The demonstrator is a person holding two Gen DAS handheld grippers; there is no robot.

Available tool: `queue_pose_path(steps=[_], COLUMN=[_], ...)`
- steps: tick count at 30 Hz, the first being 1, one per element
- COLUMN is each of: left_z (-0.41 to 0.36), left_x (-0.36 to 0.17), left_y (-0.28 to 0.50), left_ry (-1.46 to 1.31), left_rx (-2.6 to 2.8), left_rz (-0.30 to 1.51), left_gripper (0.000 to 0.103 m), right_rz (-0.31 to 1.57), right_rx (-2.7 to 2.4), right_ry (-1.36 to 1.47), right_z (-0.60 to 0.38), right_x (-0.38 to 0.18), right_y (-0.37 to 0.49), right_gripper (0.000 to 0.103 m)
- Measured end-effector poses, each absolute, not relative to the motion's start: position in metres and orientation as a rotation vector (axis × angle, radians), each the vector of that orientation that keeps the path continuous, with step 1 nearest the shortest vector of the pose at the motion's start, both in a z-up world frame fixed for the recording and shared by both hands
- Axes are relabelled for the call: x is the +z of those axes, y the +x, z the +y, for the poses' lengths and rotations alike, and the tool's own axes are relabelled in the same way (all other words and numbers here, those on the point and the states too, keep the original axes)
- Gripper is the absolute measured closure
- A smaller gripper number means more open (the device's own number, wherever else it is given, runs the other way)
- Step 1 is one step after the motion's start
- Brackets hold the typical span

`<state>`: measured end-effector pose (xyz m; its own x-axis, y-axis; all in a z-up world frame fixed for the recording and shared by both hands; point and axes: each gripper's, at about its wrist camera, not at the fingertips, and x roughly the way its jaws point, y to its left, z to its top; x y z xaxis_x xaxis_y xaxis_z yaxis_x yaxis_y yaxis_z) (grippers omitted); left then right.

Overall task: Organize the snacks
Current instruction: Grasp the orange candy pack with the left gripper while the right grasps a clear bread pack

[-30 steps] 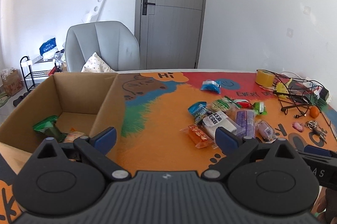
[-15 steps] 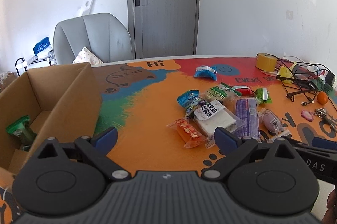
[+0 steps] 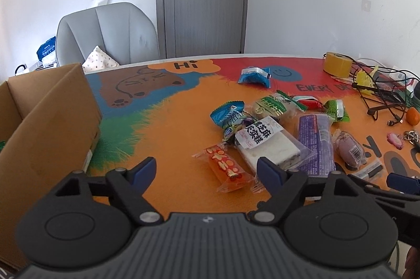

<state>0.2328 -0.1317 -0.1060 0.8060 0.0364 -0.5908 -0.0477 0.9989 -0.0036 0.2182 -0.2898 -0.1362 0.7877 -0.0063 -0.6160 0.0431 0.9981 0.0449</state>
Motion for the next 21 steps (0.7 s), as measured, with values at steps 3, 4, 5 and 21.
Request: queue_pose_path(steps=[3, 4, 5, 21], left_z=[-0.134, -0.134, -0.134, -0.125], left_x=[-0.110, -0.111, -0.111, -0.122], left_y=[0.239, 0.241, 0.242, 0.243], left_ry=[-0.017, -0.018, -0.022, -0.039], left_rx=[0.047, 0.049, 0.052, 0.041], left_rz=[0.636, 0.634, 0.630, 0.672], left_gripper=[0.029, 0.029, 0.029, 0.076], right_rz=[0.672, 0.674, 0.671, 0.640], right_rx=[-0.031, -0.031, -0.031, -0.016], right_ry=[0.047, 0.045, 0.043, 0.090], right_z=[-0.290, -0.290, -0.290, -0.296], right_x=[-0.140, -0.141, -0.141, -0.140], right_y=[0.223, 0.224, 0.224, 0.222], right_gripper=[0.032, 0.033, 0.035, 0.049])
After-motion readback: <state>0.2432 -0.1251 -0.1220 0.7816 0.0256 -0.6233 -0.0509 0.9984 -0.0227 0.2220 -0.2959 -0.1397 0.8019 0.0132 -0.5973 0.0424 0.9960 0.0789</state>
